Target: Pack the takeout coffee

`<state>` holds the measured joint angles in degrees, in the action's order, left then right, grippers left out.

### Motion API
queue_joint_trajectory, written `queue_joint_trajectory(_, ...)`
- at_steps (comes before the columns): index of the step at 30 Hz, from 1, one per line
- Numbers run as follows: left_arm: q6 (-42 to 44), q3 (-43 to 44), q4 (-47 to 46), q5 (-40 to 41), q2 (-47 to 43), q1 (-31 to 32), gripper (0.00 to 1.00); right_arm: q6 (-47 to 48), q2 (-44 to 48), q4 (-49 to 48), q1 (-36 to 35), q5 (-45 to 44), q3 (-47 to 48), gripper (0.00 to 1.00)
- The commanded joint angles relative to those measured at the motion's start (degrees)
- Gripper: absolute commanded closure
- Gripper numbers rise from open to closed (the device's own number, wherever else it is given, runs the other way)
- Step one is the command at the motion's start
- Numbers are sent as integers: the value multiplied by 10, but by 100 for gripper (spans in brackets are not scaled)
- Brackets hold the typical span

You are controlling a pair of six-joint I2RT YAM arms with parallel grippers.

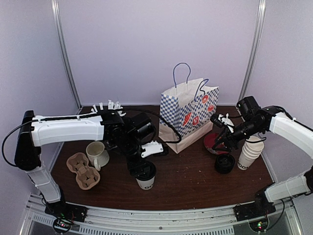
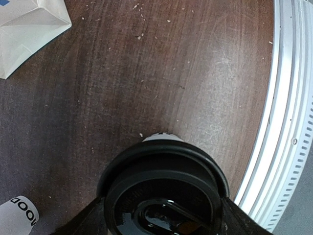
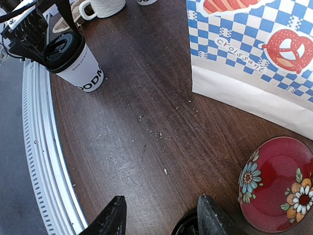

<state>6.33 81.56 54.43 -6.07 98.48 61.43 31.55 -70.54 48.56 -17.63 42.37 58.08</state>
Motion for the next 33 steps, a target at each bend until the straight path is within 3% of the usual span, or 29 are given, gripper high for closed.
queue_joint_trajectory(1, -12, 29, 8, 21, 5, -8, 26, 3, 2, -6, 3, -1, -2, 48)
queue_joint_trajectory(14, -38, 156, 20, 89, 84, -75, 28, 0, 4, -6, 3, 1, -3, 47)
queue_joint_trajectory(24, -46, 250, 46, 92, 159, -169, 28, 3, 10, -4, 3, -8, -7, 48)
queue_joint_trajectory(33, -37, 324, 34, 76, 211, -214, 27, 8, 2, -2, 3, -12, -6, 48)
